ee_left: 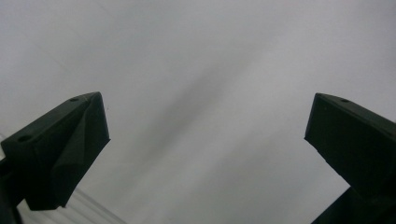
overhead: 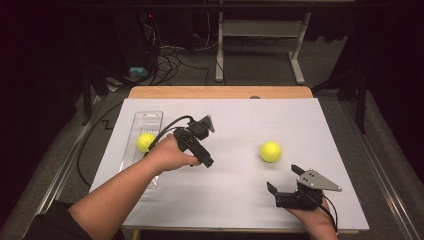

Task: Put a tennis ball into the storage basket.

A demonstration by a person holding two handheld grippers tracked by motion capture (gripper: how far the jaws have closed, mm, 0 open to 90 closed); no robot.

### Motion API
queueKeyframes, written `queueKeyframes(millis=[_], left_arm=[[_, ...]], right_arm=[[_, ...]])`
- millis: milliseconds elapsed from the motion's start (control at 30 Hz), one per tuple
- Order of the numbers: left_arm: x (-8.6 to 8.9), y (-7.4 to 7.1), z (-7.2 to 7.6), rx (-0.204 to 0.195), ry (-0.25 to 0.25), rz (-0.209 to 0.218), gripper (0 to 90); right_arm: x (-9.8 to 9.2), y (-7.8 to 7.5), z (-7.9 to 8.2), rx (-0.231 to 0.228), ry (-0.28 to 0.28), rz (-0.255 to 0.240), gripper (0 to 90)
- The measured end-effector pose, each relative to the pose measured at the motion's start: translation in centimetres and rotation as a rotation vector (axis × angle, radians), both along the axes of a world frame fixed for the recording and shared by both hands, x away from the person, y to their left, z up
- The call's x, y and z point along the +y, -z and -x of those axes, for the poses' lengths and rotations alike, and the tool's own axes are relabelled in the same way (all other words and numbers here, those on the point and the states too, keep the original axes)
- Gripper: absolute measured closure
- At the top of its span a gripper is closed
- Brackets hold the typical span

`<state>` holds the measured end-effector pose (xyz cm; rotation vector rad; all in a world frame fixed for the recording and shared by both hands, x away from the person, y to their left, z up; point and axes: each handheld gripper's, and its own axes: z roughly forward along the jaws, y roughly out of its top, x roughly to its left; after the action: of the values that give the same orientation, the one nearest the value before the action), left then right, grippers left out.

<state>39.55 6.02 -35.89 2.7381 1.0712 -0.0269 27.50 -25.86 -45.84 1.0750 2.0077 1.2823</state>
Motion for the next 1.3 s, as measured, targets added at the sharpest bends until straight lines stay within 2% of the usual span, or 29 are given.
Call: queueKeyframes(millis=[267,567,833,933,1200,1300], left_arm=[[-0.2,0.6,0.5,0.007,0.017,-0.004,0.5],[0.2,1.1,0.4,0.016,0.007,-0.017,0.5],[0.0,1.4,0.6,0.016,0.011,-0.021,0.5],[-0.2,1.5,0.5,0.02,0.013,-0.021,0.5],[0.0,1.5,0.4,0.025,0.01,-0.025,0.5],[0.1,1.5,0.4,0.025,0.01,-0.026,0.5]], right_arm=[[0.0,0.0,-0.5,-0.003,0.005,0.002,0.0],[-0.2,0.3,-0.9,0.008,0.02,-0.003,0.0],[-0.3,0.0,-2.7,0.023,0.063,0.007,0.0],[-0.1,-0.1,-4.0,0.033,0.081,0.034,0.0],[0.6,0.4,-7.3,0.104,0.107,0.077,2.8],[0.7,0.3,-8.0,0.12,0.11,0.081,4.3]])
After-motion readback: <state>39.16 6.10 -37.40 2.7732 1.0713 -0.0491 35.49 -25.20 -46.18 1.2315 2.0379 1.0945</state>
